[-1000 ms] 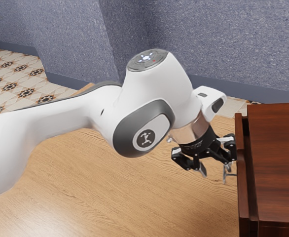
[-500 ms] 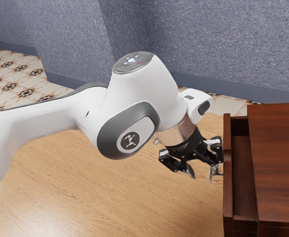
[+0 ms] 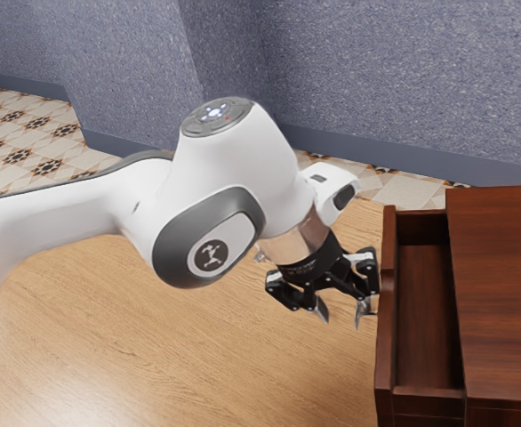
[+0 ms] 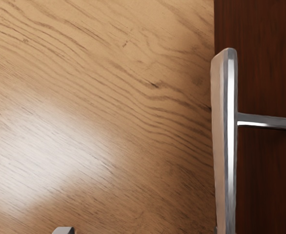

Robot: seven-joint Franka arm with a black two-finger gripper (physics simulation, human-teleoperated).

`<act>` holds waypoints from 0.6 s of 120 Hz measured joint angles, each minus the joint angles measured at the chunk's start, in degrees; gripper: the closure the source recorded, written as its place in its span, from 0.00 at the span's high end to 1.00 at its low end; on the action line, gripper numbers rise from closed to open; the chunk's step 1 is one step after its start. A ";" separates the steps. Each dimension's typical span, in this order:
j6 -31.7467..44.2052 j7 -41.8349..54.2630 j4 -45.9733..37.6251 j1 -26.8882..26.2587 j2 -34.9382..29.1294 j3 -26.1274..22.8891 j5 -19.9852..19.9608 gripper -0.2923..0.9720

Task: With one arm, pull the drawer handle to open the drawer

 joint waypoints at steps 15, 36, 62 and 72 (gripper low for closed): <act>0.01 -0.08 -0.21 -0.10 -0.71 0.00 0.77 0.49; 0.01 -0.23 -1.56 0.04 -2.17 0.11 1.34 0.49; 0.01 -0.44 -3.41 0.80 -3.96 0.35 2.21 0.49; 0.01 -0.57 -4.14 1.06 -4.61 0.43 2.65 0.49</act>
